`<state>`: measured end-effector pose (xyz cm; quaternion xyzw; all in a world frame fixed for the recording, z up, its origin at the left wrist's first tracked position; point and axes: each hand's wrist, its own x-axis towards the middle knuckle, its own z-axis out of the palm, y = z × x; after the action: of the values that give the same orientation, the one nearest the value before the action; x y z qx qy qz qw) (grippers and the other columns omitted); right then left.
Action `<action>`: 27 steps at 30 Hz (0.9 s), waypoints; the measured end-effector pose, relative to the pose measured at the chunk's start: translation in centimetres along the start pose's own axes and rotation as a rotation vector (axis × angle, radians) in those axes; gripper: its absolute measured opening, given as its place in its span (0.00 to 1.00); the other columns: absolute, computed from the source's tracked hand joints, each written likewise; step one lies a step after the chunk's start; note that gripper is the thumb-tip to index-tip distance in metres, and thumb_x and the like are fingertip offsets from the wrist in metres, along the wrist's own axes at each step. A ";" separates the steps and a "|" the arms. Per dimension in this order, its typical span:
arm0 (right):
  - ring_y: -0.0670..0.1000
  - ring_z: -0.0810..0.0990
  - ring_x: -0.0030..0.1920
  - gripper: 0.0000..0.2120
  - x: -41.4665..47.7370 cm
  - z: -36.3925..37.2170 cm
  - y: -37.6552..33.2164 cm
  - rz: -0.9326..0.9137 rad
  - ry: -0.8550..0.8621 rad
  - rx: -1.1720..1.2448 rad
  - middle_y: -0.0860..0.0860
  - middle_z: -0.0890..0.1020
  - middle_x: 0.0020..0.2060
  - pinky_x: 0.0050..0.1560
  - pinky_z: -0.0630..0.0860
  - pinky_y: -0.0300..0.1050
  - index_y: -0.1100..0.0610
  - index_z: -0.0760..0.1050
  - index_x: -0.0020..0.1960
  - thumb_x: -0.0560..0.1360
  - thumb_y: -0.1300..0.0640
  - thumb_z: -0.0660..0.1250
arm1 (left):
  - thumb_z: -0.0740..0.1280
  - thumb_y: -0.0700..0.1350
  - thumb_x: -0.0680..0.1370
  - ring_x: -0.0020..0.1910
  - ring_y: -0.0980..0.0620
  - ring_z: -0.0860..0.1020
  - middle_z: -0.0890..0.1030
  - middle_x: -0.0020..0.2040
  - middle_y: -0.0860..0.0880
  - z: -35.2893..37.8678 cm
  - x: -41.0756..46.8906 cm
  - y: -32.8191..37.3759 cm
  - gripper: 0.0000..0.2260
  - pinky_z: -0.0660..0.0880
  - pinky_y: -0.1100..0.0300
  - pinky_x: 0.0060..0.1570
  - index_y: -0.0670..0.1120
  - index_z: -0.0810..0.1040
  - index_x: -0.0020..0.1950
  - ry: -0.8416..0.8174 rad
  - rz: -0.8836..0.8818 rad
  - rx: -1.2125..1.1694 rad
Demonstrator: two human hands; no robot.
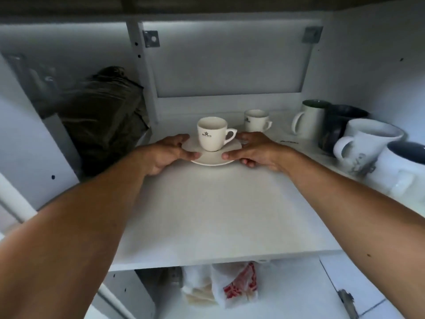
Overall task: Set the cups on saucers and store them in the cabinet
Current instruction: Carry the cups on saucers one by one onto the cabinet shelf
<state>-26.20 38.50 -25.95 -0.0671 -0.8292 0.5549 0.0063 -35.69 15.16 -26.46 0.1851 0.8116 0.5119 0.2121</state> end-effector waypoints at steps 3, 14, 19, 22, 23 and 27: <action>0.44 0.72 0.25 0.44 2.2 0.7 0.0 0.010 0.002 -0.001 0.47 0.75 0.29 0.24 0.69 0.38 0.60 0.68 0.74 0.63 0.56 0.84 | 0.79 0.47 0.69 0.75 0.52 0.64 0.64 0.78 0.50 -1.1 1.1 -0.1 0.44 0.58 0.55 0.76 0.49 0.59 0.80 0.026 0.001 0.085; 0.46 0.71 0.27 0.50 6.5 2.5 -1.0 0.041 0.009 -0.069 0.49 0.75 0.29 0.26 0.70 0.38 0.60 0.60 0.78 0.64 0.57 0.83 | 0.75 0.54 0.72 0.78 0.50 0.58 0.59 0.80 0.50 -3.9 4.6 -0.5 0.42 0.55 0.54 0.77 0.49 0.56 0.80 0.040 -0.064 0.389; 0.45 0.70 0.26 0.50 7.8 1.9 -1.6 0.118 -0.029 -0.104 0.47 0.74 0.24 0.25 0.71 0.35 0.58 0.59 0.79 0.64 0.57 0.83 | 0.74 0.57 0.72 0.79 0.50 0.56 0.58 0.80 0.50 -4.3 6.0 -0.2 0.43 0.52 0.54 0.78 0.50 0.56 0.80 0.025 -0.088 0.457; 0.44 0.70 0.26 0.49 8.1 1.6 -2.0 0.153 -0.047 -0.102 0.46 0.74 0.23 0.25 0.71 0.34 0.58 0.59 0.79 0.65 0.58 0.82 | 0.72 0.58 0.74 0.79 0.50 0.54 0.56 0.81 0.51 -4.4 6.5 0.2 0.42 0.50 0.55 0.78 0.49 0.54 0.81 0.012 -0.094 0.521; 0.44 0.70 0.26 0.48 8.2 1.6 -2.0 0.159 -0.050 -0.113 0.46 0.73 0.23 0.25 0.70 0.34 0.57 0.59 0.79 0.66 0.58 0.82 | 0.71 0.58 0.74 0.80 0.51 0.54 0.55 0.81 0.50 -4.4 6.7 0.2 0.41 0.50 0.56 0.77 0.49 0.54 0.81 0.007 -0.094 0.541; 0.43 0.69 0.24 0.48 8.4 1.6 -1.9 0.169 -0.044 -0.162 0.47 0.73 0.25 0.25 0.70 0.34 0.57 0.59 0.79 0.67 0.56 0.81 | 0.68 0.59 0.76 0.80 0.50 0.53 0.53 0.81 0.50 -4.5 7.2 0.4 0.40 0.50 0.57 0.77 0.49 0.51 0.81 -0.006 -0.107 0.633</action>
<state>-34.84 37.30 -25.31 -0.1248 -0.8628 0.4858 -0.0640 -44.11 15.62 -25.51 0.2006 0.9385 0.2215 0.1732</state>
